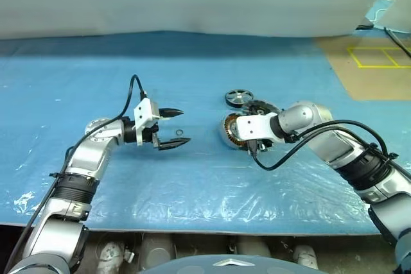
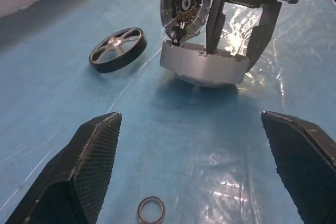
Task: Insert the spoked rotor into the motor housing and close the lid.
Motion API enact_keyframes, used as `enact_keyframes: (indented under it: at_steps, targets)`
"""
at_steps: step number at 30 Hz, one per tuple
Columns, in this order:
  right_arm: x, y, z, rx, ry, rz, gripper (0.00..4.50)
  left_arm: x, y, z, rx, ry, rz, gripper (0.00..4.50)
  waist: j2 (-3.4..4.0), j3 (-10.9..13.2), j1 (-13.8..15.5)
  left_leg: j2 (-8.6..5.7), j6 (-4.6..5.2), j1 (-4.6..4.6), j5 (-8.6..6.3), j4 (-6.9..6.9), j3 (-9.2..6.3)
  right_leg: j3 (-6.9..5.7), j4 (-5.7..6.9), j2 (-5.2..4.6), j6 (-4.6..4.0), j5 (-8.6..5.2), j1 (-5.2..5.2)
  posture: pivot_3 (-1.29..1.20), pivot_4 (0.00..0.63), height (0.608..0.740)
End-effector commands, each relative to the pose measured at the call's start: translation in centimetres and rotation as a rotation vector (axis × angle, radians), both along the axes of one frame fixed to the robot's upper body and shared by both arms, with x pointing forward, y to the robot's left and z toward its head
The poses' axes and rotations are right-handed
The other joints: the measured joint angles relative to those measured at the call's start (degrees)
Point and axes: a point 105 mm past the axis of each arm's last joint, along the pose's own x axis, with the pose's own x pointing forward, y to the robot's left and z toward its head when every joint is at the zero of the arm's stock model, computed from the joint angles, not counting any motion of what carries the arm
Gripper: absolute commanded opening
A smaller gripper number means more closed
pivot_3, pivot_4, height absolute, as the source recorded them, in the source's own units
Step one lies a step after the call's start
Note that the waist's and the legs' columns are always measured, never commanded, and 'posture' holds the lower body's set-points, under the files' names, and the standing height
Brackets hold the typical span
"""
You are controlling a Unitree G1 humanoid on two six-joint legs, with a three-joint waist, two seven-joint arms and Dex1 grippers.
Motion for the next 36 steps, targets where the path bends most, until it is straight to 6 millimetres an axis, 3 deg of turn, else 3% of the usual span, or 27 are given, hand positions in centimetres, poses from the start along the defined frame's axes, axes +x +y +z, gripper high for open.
enact_keyframes:
  at_steps: [1, 6, 12, 24, 31, 32, 34, 36]
  targets:
    - [-0.4, 0.2, 0.9, -0.109, -0.065, 0.217, 2.04, 0.1, -0.4, 1.3, -0.046, -0.045, 0.016, 4.50, -0.01, 0.0, 0.3, 0.01, 0.00, -0.07, 0.00, 0.00, 0.00, -0.02, 0.02, 0.00, 0.02, 0.01, -0.06, 0.00, 0.150, 0.740]
    - [1.2, -0.6, 0.5, -0.304, -0.184, 0.421, 2.04, -0.2, -0.4, 1.0, -0.059, -0.033, 0.028, 4.50, -0.02, 0.0, 0.1, 0.03, -0.01, -0.07, -0.02, 0.12, -0.01, -0.01, 0.23, -0.02, -0.14, -0.08, -0.21, 0.00, 0.150, 0.740]
    - [4.1, -0.8, 1.5, -0.387, -0.296, 0.479, 2.04, -0.5, -0.4, 0.9, -0.061, -0.032, 0.033, 4.50, -0.03, 0.0, -0.4, 0.04, -0.06, -0.03, -0.05, 0.42, 0.00, 0.09, 0.38, -0.02, -0.15, -0.08, -0.19, 0.00, 0.150, 0.740]
    - [3.1, 1.8, 1.5, -0.335, -0.319, 0.596, 2.04, -0.8, -1.3, 0.3, -0.072, -0.019, 0.032, 4.50, -0.05, 0.0, -1.4, 0.12, 0.14, -0.17, 0.05, 0.53, -0.01, 0.02, 0.37, 0.01, -0.16, -0.07, -0.20, 0.00, 0.150, 0.740]
    - [3.0, 1.6, 1.1, -0.347, -0.290, 0.628, 2.04, -0.7, -1.8, 0.4, -0.087, -0.026, 0.033, 4.50, -0.05, 0.0, -1.4, 0.12, 0.15, -0.16, 0.05, 0.57, -0.01, 0.03, 0.37, 0.01, -0.16, -0.07, -0.19, 0.00, 0.150, 0.740]
    - [2.8, 1.4, 1.0, -0.345, -0.277, 0.638, 2.59, -0.7, -1.9, 0.4, -0.088, -0.026, 0.034, 4.50, -0.05, 0.0, -1.4, 0.12, 0.15, -0.16, 0.05, 0.57, -0.01, 0.03, 0.37, 0.01, -0.16, -0.07, -0.19, 0.00, 0.150, 0.740]
    - [2.7, 1.5, 1.1, -0.321, -0.273, 0.622, 2.96, -0.7, -2.1, 0.3, -0.091, -0.024, 0.033, 4.50, -0.05, 0.0, -1.4, 0.13, 0.16, -0.17, 0.04, 0.56, -0.01, 0.03, 0.37, 0.01, -0.16, -0.08, -0.19, 0.00, 0.150, 0.740]
    - [2.7, 1.9, 1.4, -0.298, -0.272, 0.598, 3.65, -0.9, -2.1, 0.2, -0.096, -0.021, 0.033, 4.50, -0.05, 0.0, -1.4, 0.12, 0.17, -0.17, 0.04, 0.56, -0.01, 0.04, 0.36, 0.01, -0.16, -0.08, -0.19, 0.00, 0.150, 0.740]
